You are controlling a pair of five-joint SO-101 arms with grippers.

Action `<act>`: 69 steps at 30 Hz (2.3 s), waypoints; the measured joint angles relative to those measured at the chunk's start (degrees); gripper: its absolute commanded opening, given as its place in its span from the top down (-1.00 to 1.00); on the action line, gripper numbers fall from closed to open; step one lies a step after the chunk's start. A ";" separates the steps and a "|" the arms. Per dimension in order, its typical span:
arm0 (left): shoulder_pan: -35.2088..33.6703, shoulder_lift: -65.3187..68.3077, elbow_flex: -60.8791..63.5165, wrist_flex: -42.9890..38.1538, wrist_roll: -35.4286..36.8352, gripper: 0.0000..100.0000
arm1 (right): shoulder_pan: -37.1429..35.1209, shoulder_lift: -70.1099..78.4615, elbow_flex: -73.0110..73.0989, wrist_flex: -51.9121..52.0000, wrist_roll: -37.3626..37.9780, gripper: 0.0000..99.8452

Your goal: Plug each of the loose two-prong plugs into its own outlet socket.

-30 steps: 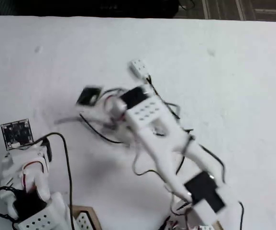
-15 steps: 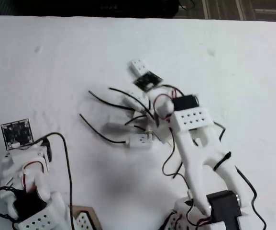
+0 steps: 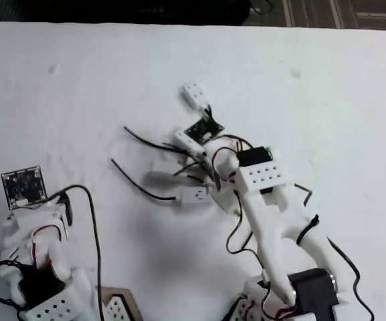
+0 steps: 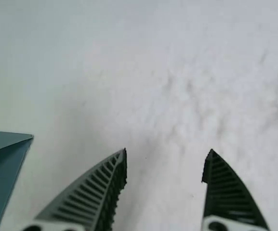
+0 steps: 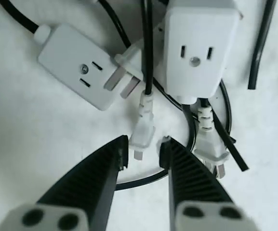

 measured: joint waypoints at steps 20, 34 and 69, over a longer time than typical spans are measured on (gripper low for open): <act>0.00 0.00 0.00 0.00 0.00 0.49 | -5.80 3.69 -0.53 -0.79 0.53 0.77; 0.00 0.00 0.00 0.00 0.00 0.49 | 0.44 16.09 -7.03 -3.34 0.26 0.77; 3.52 0.00 0.00 0.00 0.00 0.48 | -3.16 15.65 -5.19 3.60 6.42 0.96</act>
